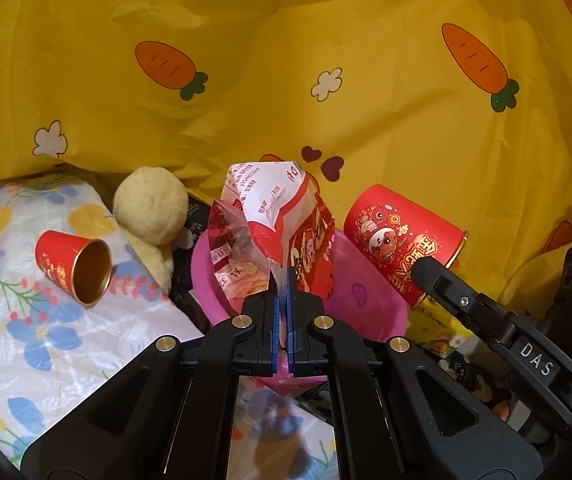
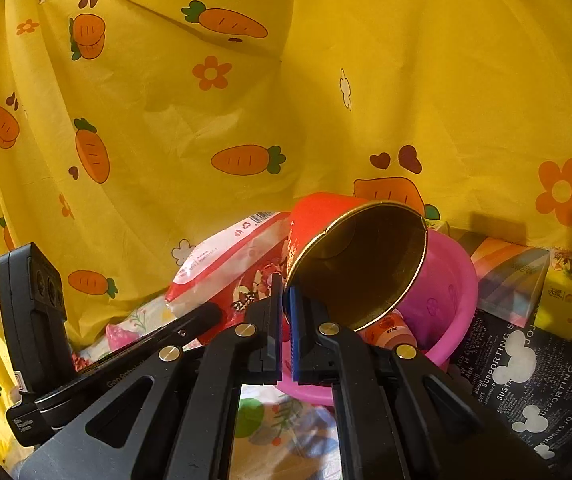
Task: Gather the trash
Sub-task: 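Carry the red snack wrapper and red paper cup over the pink bucket, then open both tools to drop the wrapper and cup into the bucket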
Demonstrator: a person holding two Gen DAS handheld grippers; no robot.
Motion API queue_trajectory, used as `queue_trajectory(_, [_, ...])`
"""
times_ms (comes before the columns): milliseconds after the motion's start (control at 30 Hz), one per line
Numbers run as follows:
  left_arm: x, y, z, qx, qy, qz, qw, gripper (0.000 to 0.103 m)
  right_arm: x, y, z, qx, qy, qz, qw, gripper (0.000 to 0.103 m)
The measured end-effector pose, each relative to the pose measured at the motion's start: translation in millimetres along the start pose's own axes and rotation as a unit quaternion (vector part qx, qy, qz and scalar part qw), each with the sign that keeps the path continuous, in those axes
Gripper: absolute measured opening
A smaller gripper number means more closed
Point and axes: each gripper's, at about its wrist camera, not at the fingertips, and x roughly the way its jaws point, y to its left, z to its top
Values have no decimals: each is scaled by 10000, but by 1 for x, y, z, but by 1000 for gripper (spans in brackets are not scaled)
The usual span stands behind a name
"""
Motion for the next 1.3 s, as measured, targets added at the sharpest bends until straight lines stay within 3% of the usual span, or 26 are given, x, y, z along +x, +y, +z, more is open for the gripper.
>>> queue_trajectory(467, [63,-5,-5,-64,552,-173,9983,3,8,-20,6,142,-20,-127,9998,4])
queue_trajectory(533, [69,-3,-8,1,687,19,9976,13,11,-21,6,157,14,-108,9998,4])
queue_trajectory(600, [70,6,-10,-143,756,123,9970,55,13,-22,6,177,34,-95,9998,4])
queue_trajectory(700, [48,22,-10,-435,337,189,9983,81,17,-24,5,193,77,-68,9998,4])
queue_trajectory(900, [1,47,-11,-740,-302,621,9949,91,30,-22,3,192,227,-8,9996,4])
queue_trajectory(1100, [-25,54,-18,-685,-498,988,9915,93,44,-20,-2,184,420,13,9989,4])
queue_trajectory(1133, [-26,54,-19,-652,-491,1034,9913,93,47,-21,-3,216,509,1,9985,6])
queue_trajectory(1200, [-29,54,-21,-591,-486,1129,9907,94,50,-25,-8,304,636,-33,9975,36])
queue_trajectory(1267, [-32,54,-24,-527,-498,1204,9901,94,47,-26,-11,372,600,-83,9975,54])
queue_trajectory(1300, [-33,55,-25,-506,-503,1236,9898,94,44,-26,-12,395,586,-82,9975,55])
